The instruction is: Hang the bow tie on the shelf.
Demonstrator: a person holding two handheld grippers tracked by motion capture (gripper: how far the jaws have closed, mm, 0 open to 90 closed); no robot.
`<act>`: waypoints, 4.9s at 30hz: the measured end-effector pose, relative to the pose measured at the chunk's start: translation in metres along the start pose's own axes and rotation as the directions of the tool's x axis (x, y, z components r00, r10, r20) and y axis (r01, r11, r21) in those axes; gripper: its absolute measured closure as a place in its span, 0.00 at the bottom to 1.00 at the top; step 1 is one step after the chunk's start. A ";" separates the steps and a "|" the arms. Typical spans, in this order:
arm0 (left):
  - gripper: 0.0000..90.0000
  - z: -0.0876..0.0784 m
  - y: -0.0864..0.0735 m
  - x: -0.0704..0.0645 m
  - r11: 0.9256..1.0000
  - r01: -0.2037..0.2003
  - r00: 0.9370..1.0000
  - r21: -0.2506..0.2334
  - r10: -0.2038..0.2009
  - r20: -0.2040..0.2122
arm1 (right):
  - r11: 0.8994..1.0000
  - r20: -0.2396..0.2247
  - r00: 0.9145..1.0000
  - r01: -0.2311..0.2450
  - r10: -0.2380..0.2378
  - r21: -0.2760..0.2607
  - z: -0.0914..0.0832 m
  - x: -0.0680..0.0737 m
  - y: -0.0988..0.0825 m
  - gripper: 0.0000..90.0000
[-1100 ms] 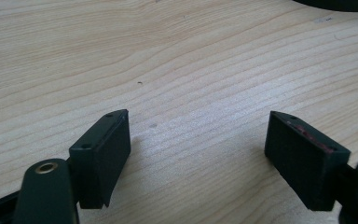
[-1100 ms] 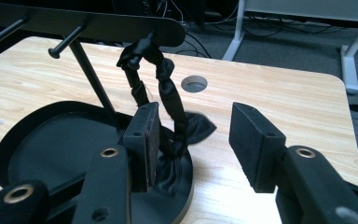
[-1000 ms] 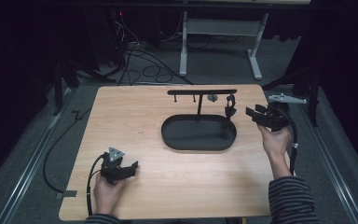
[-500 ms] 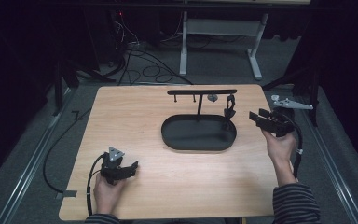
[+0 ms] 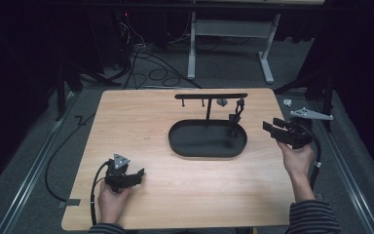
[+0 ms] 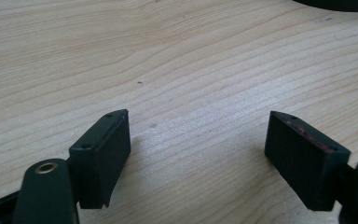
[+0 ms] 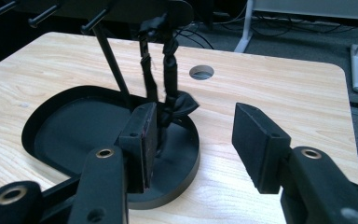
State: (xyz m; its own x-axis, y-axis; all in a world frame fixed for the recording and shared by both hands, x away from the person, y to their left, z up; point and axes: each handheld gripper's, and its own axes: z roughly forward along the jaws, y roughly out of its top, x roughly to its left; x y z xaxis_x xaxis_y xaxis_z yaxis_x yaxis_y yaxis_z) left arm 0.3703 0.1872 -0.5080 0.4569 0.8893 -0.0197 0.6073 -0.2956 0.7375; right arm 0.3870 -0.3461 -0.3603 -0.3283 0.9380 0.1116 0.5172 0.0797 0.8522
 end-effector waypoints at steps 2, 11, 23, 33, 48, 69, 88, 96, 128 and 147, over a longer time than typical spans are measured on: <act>0.25 0.000 0.000 0.000 1.000 0.000 1.000 0.000 0.000 0.000 | 1.000 -0.003 1.000 0.001 -0.001 -0.001 -0.001 0.000 -0.002 0.57; 0.25 0.000 0.000 0.000 1.000 0.000 1.000 0.000 0.000 0.000 | 1.000 -0.009 1.000 0.005 -0.006 -0.017 -0.013 0.002 -0.007 0.55; 0.25 0.000 0.000 0.000 1.000 0.001 1.000 -0.001 -0.001 0.000 | 1.000 -0.021 1.000 -0.006 0.006 -0.028 -0.021 0.002 -0.021 0.55; 0.25 0.000 0.000 0.000 1.000 0.001 1.000 -0.001 -0.001 0.000 | 0.999 -0.026 1.000 -0.007 0.006 -0.051 -0.029 0.005 -0.033 0.52; 0.25 0.000 0.000 0.000 1.000 -0.002 1.000 0.001 0.002 -0.001 | 0.997 -0.024 1.000 -0.009 0.007 -0.077 -0.031 0.011 -0.052 0.50; 0.25 0.000 0.000 0.000 1.000 -0.002 1.000 0.001 0.002 -0.002 | 0.998 -0.054 0.999 0.001 -0.005 -0.070 -0.019 0.026 -0.068 0.49; 0.25 0.000 0.000 0.000 1.000 -0.002 1.000 0.001 0.002 -0.002 | 1.000 -0.093 0.996 -0.003 0.000 -0.031 -0.004 0.038 -0.074 0.51; 0.25 0.000 0.000 0.000 1.000 -0.002 1.000 0.001 0.002 -0.002 | 1.000 -0.103 0.995 -0.007 0.005 -0.019 0.000 0.040 -0.076 0.52; 0.25 0.000 0.000 0.000 1.000 0.000 1.000 -0.001 0.000 -0.002 | 0.998 -0.115 0.993 0.010 -0.004 0.058 0.031 0.055 -0.094 0.53; 0.25 0.000 0.000 0.000 1.000 -0.001 1.000 0.000 0.001 -0.002 | 0.991 -0.093 0.996 0.026 -0.014 0.131 0.054 0.063 -0.111 0.53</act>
State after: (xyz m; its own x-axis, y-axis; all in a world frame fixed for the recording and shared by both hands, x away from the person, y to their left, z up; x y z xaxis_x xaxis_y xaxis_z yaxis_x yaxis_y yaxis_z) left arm 0.3701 0.1868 -0.5081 0.4565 0.8895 -0.0175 0.6065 -0.2968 0.7376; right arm 0.3518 -0.2777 -0.4755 -0.4074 0.9014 0.1464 0.6074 0.1477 0.7806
